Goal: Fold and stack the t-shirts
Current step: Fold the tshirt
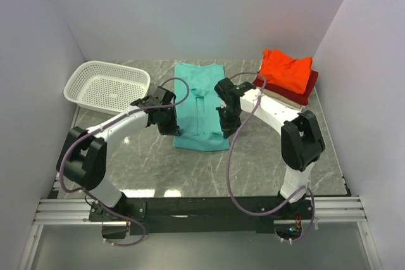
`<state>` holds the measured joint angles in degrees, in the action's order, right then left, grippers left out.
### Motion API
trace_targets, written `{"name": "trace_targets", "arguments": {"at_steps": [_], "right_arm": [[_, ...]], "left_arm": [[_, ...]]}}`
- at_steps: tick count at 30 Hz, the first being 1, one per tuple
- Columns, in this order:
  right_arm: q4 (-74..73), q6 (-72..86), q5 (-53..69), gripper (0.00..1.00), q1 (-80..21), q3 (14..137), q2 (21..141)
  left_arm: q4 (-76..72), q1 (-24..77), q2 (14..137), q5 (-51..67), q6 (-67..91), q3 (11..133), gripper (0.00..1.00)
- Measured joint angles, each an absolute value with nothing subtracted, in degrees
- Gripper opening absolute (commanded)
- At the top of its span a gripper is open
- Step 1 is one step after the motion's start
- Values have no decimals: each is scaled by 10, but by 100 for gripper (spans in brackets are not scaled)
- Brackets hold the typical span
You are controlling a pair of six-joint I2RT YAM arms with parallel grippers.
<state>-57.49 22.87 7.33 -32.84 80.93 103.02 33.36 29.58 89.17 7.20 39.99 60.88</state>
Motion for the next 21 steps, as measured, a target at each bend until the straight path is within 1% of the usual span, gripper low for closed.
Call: {"name": "trace_targets", "arguments": {"at_steps": [7, 21], "right_arm": [[-589, 226, 58, 0, -302, 904, 1096], [-632, 205, 61, 0, -229, 1161, 1273]], "left_arm": [[332, 260, 964, 87, 370, 684, 0], [328, 179, 1120, 137, 335, 855, 1]]}}
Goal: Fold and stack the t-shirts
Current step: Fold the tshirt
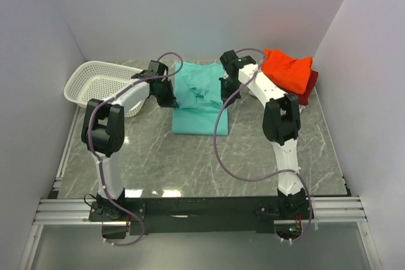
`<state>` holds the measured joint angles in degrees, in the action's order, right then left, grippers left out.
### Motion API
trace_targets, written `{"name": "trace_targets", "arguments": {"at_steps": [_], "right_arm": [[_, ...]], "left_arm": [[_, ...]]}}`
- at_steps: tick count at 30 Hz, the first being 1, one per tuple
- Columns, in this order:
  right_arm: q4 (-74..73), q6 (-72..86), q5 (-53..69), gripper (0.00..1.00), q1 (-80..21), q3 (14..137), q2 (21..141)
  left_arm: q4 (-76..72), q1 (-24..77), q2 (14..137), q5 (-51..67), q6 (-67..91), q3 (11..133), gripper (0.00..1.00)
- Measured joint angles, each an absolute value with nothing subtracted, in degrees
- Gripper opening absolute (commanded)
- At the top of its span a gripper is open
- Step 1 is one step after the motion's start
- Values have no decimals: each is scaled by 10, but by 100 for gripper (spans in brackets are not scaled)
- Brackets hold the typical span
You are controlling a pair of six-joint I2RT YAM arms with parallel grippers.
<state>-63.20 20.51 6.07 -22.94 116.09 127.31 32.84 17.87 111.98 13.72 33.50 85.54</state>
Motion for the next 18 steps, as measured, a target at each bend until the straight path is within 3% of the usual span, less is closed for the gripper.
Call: {"name": "trace_targets", "arguments": {"at_steps": [11, 12, 13, 14, 16, 17, 18], "right_arm": [[-645, 196, 100, 0, -196, 1261, 1358], [-642, 196, 107, 1, -194, 1261, 1359], [-638, 196, 112, 8, -193, 1261, 1359], [-632, 196, 120, 34, -191, 1261, 1360], [-618, 199, 135, 59, -190, 1261, 1360], [-613, 200, 142, 62, -189, 1261, 1361], [-604, 200, 150, 63, -188, 1262, 1361]], "left_arm": [[328, 149, 1215, 186, 323, 954, 0], [327, 147, 1217, 189, 323, 955, 5], [325, 145, 1219, 192, 323, 955, 16], [324, 143, 1221, 197, 323, 956, 45], [319, 140, 1226, 204, 323, 960, 71], [317, 140, 1227, 206, 322, 961, 85], [313, 139, 1227, 209, 323, 961, 89]]}}
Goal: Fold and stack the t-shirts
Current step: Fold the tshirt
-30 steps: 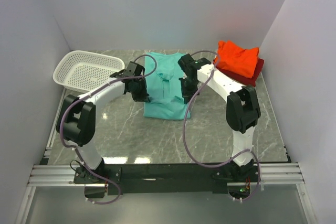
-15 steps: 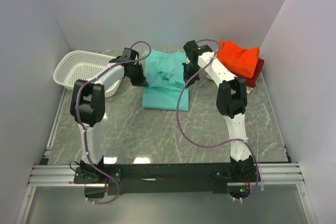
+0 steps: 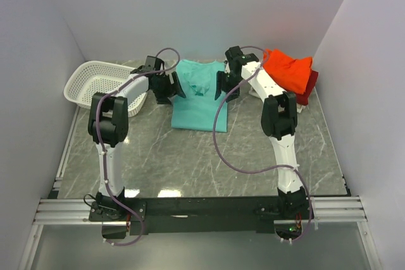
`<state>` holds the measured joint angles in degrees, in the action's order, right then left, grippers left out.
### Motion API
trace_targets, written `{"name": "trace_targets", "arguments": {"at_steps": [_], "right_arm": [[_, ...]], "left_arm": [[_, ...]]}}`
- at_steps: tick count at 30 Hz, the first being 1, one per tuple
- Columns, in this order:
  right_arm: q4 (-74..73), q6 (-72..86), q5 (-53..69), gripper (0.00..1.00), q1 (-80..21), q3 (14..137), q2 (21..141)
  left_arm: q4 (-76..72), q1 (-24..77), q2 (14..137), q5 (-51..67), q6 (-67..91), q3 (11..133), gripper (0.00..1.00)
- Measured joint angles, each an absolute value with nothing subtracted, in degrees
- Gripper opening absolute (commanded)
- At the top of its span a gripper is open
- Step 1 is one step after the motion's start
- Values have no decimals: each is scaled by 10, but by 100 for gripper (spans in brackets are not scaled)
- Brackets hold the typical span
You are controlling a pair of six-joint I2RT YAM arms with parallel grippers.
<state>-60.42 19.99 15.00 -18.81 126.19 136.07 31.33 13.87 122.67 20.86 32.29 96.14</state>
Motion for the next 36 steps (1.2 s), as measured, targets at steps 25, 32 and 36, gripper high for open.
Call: {"name": "trace_targets", "arguments": {"at_steps": [25, 32, 36], "right_arm": [[-447, 210, 180, 57, -187, 923, 1185], [-427, 216, 176, 52, -187, 854, 1174], [-419, 217, 176, 50, -191, 840, 1171]], "left_arm": [[267, 171, 1103, 178, 337, 780, 69], [267, 184, 1081, 152, 336, 735, 61], [268, 184, 1074, 140, 336, 720, 58]]}}
